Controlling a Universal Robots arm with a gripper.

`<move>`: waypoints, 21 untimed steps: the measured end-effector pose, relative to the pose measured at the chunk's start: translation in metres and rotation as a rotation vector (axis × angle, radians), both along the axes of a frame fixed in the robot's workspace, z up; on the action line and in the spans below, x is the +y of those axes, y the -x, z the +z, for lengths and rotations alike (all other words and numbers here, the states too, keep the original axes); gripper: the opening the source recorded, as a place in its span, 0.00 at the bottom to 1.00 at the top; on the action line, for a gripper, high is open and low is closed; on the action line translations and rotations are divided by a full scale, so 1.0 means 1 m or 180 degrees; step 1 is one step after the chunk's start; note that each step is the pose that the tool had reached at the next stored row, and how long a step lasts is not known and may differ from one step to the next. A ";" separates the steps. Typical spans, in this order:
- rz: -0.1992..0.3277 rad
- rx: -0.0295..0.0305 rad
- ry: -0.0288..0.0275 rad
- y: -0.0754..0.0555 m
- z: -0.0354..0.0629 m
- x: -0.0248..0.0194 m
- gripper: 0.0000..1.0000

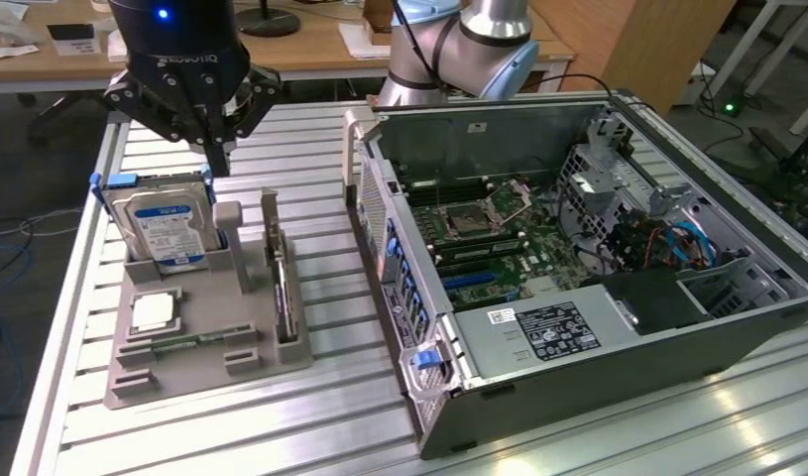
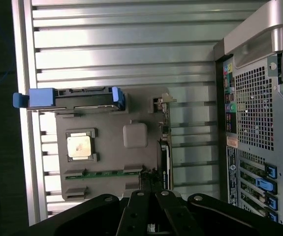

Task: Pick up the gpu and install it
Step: 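Pick up the gpu and move the gpu toward the slot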

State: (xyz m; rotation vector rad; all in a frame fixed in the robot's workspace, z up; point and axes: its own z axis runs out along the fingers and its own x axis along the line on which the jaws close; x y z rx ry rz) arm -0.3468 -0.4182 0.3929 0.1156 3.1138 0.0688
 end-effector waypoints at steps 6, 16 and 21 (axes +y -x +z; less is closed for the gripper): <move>0.0000 0.0000 0.0000 0.000 0.0000 0.0000 0.11; 0.0000 0.0000 0.0000 0.000 -0.0001 0.0000 0.47; 0.0097 0.0001 0.0000 -0.002 -0.0052 0.0000 0.53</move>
